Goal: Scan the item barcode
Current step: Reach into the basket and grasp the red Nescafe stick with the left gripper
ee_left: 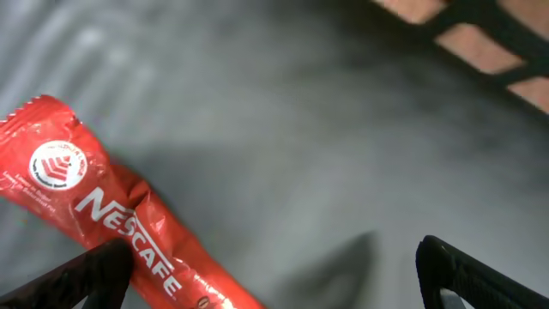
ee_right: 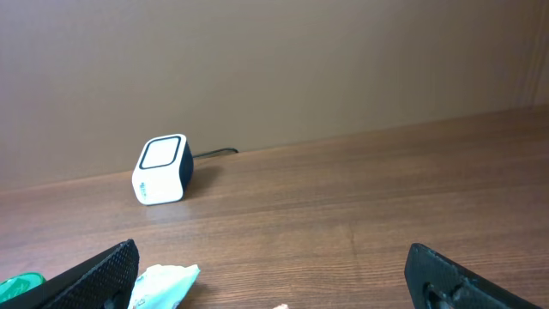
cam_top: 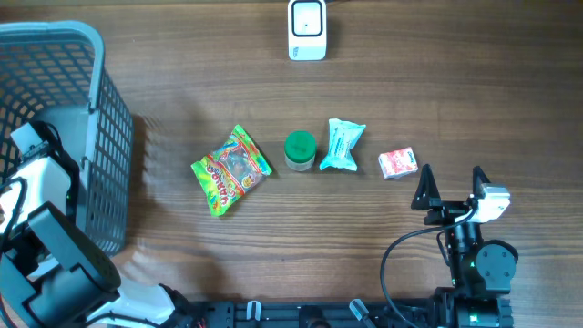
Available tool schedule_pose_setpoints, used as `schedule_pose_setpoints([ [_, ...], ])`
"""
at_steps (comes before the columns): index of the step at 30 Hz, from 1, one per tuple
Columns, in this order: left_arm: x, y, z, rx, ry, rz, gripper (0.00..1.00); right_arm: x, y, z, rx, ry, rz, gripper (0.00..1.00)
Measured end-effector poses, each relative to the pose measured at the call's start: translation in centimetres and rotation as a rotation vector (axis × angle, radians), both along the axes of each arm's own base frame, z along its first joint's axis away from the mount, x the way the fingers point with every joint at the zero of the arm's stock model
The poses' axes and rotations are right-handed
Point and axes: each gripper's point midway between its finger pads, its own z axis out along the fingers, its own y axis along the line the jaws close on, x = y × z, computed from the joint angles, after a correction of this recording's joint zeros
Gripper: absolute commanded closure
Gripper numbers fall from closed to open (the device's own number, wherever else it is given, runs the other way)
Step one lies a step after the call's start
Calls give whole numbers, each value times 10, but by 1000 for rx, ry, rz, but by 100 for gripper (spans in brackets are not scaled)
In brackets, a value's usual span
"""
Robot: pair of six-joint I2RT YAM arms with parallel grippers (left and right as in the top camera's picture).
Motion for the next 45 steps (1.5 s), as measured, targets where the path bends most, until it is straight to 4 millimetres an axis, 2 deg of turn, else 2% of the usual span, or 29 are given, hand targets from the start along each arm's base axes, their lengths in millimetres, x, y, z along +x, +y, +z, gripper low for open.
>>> schedule_pose_setpoints([
  [3, 15, 9, 2, 37, 6, -123, 0, 0, 0, 0, 0, 0, 0, 0],
  [6, 17, 0, -2, -21, 37, -221, 0, 0, 0, 0, 0, 0, 0, 0],
  [11, 12, -18, -5, -119, 61, -279, 3, 0, 0, 0, 0, 0, 0, 0],
  [12, 10, -20, -6, -131, 67, -281, 7, 0, 0, 0, 0, 0, 0, 0],
  [15, 5, -25, -8, -158, 87, -287, 37, 0, 0, 0, 0, 0, 0, 0],
  [17, 1, -30, -9, -180, 100, -290, 79, 0, 0, 0, 0, 0, 0, 0],
  [18, 0, -31, -10, -190, 106, -292, 96, 0, 0, 0, 0, 0, 0, 0],
  [22, -4, -35, -11, -209, 119, -294, 96, 0, 0, 0, 0, 0, 0, 0],
  [26, -3, -36, -9, -216, 122, -303, 96, 0, 0, 0, 0, 0, 0, 0],
  [29, 6, -32, 19, -237, 141, -339, 96, 0, 0, 0, 0, 0, 0, 1],
  [30, 18, -22, 46, -208, 125, -354, 96, 0, 0, 0, 0, 0, 0, 0],
  [32, 44, -1, 117, -101, 54, -377, 96, 0, 0, 0, 0, 1, 0, 0],
  [34, 51, 5, 169, -40, 3, -387, 96, 0, 0, 0, 0, 0, 0, 0],
  [35, 53, 6, 204, 6, -39, -392, 78, 0, 0, 0, 0, 0, 0, 0],
  [36, 52, 6, 229, 45, -74, -393, 27, 0, 0, 0, 0, 0, 0, 0],
  [37, 49, 3, 243, 63, -90, -398, 8, 0, 0, 0, 0, 0, 0, 0],
  [38, 45, -1, 246, 56, -85, -402, 0, 0, 0, 0, 0, 0, 0, 0],
  [40, 41, -10, 229, -18, -56, -417, 0, 0, 0, 0, 0, 0, 0, 0],
  [43, 36, -24, 162, -209, 42, -404, 0, 0, 0, 0, 0, 0, 0, 0],
  [44, 30, -31, 125, -301, 102, -380, 0, 0, 0, 0, 0, 0, 0, 0],
  [45, 27, -35, 102, -351, 136, -364, 0, 0, 0, 0, 0, 0, 0, 0],
])
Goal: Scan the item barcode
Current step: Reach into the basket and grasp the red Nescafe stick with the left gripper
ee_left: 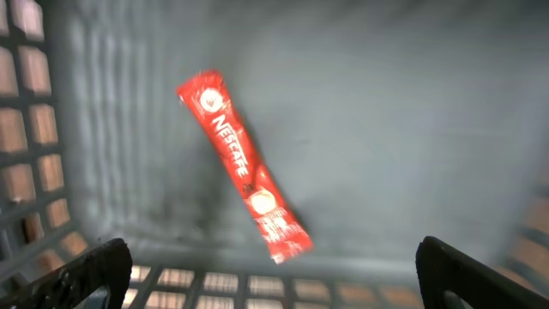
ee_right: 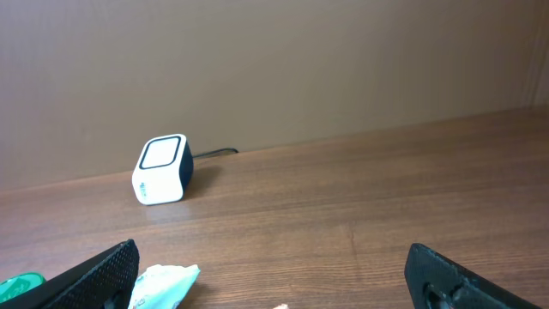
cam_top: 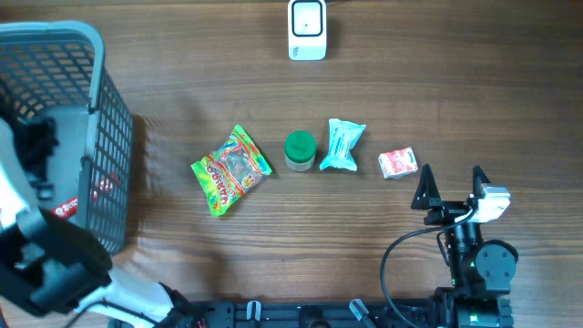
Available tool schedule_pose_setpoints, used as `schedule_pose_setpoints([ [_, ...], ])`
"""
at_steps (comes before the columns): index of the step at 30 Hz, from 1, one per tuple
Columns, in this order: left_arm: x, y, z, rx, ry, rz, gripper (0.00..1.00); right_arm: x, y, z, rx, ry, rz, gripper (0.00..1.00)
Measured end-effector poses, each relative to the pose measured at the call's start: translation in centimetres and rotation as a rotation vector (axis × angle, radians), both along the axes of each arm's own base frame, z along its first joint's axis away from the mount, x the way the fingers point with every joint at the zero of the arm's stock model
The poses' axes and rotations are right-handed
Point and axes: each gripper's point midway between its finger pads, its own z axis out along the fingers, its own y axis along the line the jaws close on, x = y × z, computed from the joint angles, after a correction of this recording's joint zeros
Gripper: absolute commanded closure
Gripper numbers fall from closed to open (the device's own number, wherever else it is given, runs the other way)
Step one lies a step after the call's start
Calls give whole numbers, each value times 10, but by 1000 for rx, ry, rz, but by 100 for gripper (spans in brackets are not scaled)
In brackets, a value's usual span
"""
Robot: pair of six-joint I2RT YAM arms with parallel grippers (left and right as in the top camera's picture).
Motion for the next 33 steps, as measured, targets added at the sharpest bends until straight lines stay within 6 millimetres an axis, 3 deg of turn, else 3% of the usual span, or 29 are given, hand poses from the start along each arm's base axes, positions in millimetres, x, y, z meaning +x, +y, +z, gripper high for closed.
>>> schedule_pose_setpoints([
  [1, -3, -4, -26, -39, 41, 11, 0, 0, 0, 0, 0, 0, 0, 0],
  [4, -9, -13, -74, -97, 89, 27, 3, 0, 0, 0, 0, 0, 0, 0],
  [8, -6, -14, -100, -88, 55, 37, 11, 0, 0, 0, 0, 0, 0, 0],
  [10, -6, -17, -111, -88, 45, 33, 25, 0, 0, 0, 0, 0, 0, 0],
  [11, -2, -18, -113, -80, 24, 28, 42, 0, 0, 0, 0, 0, 0, 0],
  [12, 3, -18, -116, -68, -1, 24, 72, 0, 0, 0, 0, 0, 0, 0],
  [13, 6, -20, -117, -55, -23, 17, 96, 0, 0, 0, 0, 0, 0, 0],
  [16, 5, -31, -118, -45, -26, -12, 96, 0, 0, 0, 0, 0, 0, 0],
  [21, -4, -33, -111, -74, 14, -25, 96, 0, 0, 0, 0, 0, 0, 0],
  [24, -3, -9, -66, -41, 9, -13, 96, 0, 0, 0, 0, 0, 0, 1],
  [26, 10, 18, -6, 68, -94, 1, 96, 0, 0, 0, 0, 0, 0, 0],
  [28, 11, 31, 53, 186, -214, 9, 96, 0, 0, 0, 0, 0, 0, 0],
  [29, 8, 31, 83, 242, -275, 9, 96, 0, 0, 0, 0, 0, 0, 0],
  [33, 5, 5, 140, 282, -460, -71, 96, 0, 0, 0, 0, 0, 0, 0],
])
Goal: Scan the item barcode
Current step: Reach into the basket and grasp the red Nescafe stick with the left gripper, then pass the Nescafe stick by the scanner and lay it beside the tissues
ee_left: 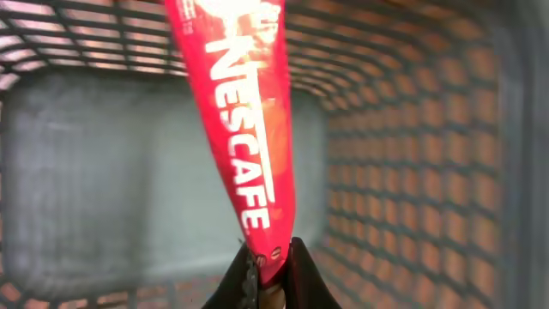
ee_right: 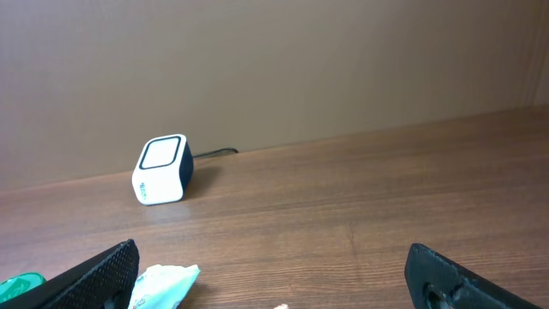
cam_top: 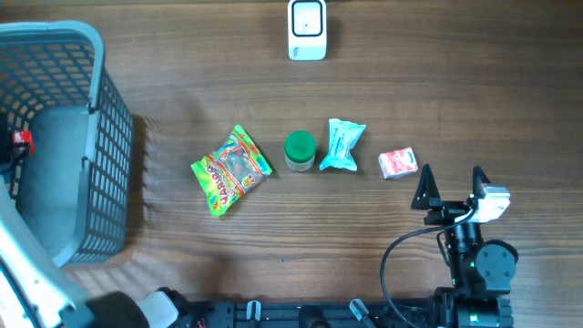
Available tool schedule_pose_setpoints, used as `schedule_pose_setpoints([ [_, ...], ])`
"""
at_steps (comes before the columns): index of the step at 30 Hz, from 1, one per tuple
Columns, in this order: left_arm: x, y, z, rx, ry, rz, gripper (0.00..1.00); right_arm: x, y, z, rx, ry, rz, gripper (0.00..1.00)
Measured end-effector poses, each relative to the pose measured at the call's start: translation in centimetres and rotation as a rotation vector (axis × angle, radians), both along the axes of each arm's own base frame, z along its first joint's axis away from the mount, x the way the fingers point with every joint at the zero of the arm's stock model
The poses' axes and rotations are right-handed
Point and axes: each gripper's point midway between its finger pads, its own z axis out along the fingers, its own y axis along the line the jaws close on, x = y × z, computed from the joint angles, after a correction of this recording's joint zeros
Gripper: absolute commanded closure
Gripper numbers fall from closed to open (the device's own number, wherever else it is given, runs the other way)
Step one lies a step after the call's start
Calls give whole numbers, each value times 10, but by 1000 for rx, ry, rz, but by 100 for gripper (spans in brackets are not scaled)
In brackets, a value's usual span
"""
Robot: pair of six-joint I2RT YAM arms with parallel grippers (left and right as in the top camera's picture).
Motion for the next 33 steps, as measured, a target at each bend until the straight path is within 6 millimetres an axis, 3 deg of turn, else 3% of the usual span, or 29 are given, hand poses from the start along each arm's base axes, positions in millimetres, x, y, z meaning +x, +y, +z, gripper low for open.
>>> schedule_pose_setpoints([
  [2, 15, -23, 19, -6, -95, -131, 96, 0, 0, 0, 0, 0, 0, 0],
  [5, 49, -97, 61, -3, -283, -514, 96, 0, 0, 0, 0, 0, 0, 0],
  [8, 60, -199, 87, 9, -390, -969, 96, 0, 0, 0, 0, 0, 0, 0],
  [9, 59, -243, 89, 12, -409, -1157, 96, 0, 0, 0, 0, 0, 0, 0],
  [11, 54, -309, 87, 13, -429, -1421, 96, 0, 0, 0, 0, 0, 0, 0],
  [13, 49, -359, 78, 8, -431, -1606, 96, 0, 0, 0, 0, 0, 0, 0],
  [15, 41, -414, 56, -21, -398, -1782, 96, 0, 0, 0, 0, 0, 0, 1],
  [18, 29, -482, 3, -76, -274, -1968, 96, 0, 0, 0, 0, 0, 0, 0],
  [22, 19, -547, -61, -93, -134, -2115, 96, 0, 0, 0, 0, 0, 0, 0],
  [23, 16, -567, -87, -91, -85, -2150, 96, 0, 0, 0, 0, 0, 0, 0],
  [25, 13, -590, -127, -99, -10, -2189, 96, 0, 0, 0, 0, 0, 0, 0],
  [26, 10, -600, -157, -110, 54, -2206, 96, 0, 0, 0, 0, 0, 0, 0],
  [30, 2, -614, -220, -134, 180, -2229, 96, 0, 0, 0, 0, 0, 0, 0],
  [31, 1, -615, -228, -139, 199, -2229, 88, 0, 0, 0, 0, 0, 0, 0],
  [32, 2, -615, -231, -138, 200, -2228, 47, 0, 0, 0, 0, 0, 0, 0],
  [33, 3, -617, -231, -140, 193, -2219, 32, 0, 0, 0, 0, 0, 0, 0],
])
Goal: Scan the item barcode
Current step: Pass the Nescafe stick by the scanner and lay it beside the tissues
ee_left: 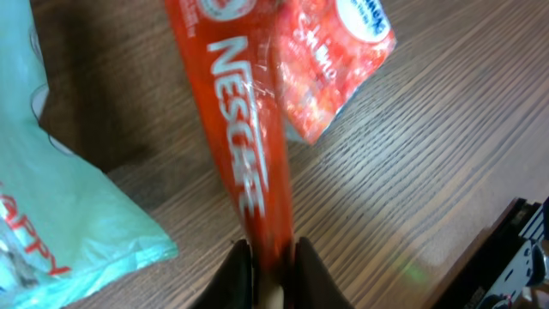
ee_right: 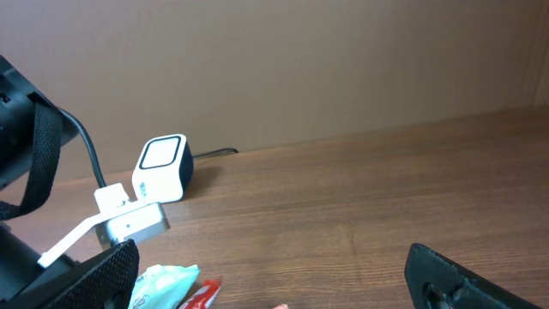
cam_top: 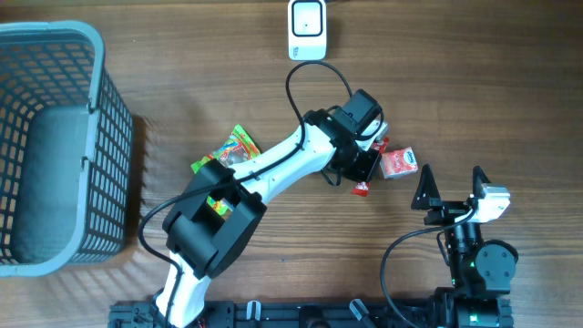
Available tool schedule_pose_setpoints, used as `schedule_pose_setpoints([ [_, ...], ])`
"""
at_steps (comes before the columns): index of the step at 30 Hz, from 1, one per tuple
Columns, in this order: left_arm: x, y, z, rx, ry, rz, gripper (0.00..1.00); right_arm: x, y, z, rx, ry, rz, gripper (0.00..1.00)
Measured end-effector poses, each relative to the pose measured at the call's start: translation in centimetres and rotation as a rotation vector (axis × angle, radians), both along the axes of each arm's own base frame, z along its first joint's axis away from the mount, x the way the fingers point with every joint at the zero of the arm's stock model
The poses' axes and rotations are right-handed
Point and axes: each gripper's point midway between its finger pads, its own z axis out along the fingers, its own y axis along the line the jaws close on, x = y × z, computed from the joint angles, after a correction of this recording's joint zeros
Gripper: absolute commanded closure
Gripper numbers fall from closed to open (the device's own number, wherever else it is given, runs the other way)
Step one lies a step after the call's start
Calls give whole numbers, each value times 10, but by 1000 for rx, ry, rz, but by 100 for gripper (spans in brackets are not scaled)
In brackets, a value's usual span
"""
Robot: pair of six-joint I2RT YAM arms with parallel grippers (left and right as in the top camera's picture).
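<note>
A red Nescafe stick (ee_left: pixel 244 146) is pinched at its lower end by my left gripper (ee_left: pixel 266 266), which is shut on it. It hangs low over the table between a teal packet (ee_left: pixel 51 197) and a red-and-white packet (ee_left: pixel 334 60). From overhead the left gripper (cam_top: pixel 363 168) is at mid-table, with the stick's end (cam_top: pixel 362 189) showing below it. The white scanner (cam_top: pixel 307 29) stands at the far edge, its window facing up. My right gripper (cam_top: pixel 451 189) rests open near the front right, holding nothing.
A grey basket (cam_top: pixel 96 137) stands at the left. A colourful gummy bag (cam_top: pixel 235 146) lies partly under the left arm. In the right wrist view the scanner (ee_right: pixel 163 178) stands ahead with the left arm (ee_right: pixel 26 129) beside it.
My left gripper, still shut on the Nescafe stick, was over the basket at the far left. It is now at mid-table beside the red-and-white packet. The right arm has not moved.
My left gripper was open low inside the basket beside the Nescafe stick. It was then higher, still open, with the stick lying on the basket floor. Then it held the stick above the basket, and now holds it over mid-table.
</note>
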Motion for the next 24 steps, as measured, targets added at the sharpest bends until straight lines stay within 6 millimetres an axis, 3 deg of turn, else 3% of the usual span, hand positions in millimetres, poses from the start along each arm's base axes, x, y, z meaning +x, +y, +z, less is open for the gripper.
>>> schedule_pose_setpoints([
  [2, 1, -1, 0, -3, -5, 4, 4, 0, 0, 0, 0, 0, 0, 0],
  [3, 1, 0, 0, 1, -1, 7, 0, 0, 0, 0, 0, 0, 0, 0],
  [6, -3, 9, -2, 46, 28, 24, 0, 0, 0, 0, 0, 0, 0, 0],
  [8, 6, 20, 6, 104, 5, 53, 0, 0, 0, 0, 0, 0, 0, 0],
  [10, 30, 34, 26, 155, -72, 107, 0, 0, 0, 0, 0, 0, 0, 0],
  [12, 56, 46, 59, 163, -160, 167, 0, 0, 0, 0, 0, 0, 0, 0],
  [14, 85, 56, 108, 114, -268, 233, 0, 0, 0, 0, 0, 0, 0, 0],
  [15, 101, 64, 147, 67, -346, 276, 0, 0, 0, 0, 0, 0, 0, 0],
  [17, 119, 81, 202, 17, -474, 323, 0, 0, 0, 0, 0, 0, 0, 0],
  [18, 130, 102, 262, -24, -615, 395, 0, 0, 0, 0, 0, 0, 0, 0],
  [20, 138, 129, 346, -62, -836, 486, 0, 0, 0, 0, 0, 0, 0, 0],
  [21, 135, 149, 409, -109, -1002, 560, 0, 0, 0, 0, 0, 0, 0, 1],
  [22, 122, 173, 474, -170, -1164, 638, 0, 0, 0, 0, 0, 0, 0, 0],
  [24, 90, 214, 559, -260, -1382, 760, 0, 0, 0, 0, 0, 0, 0, 0],
])
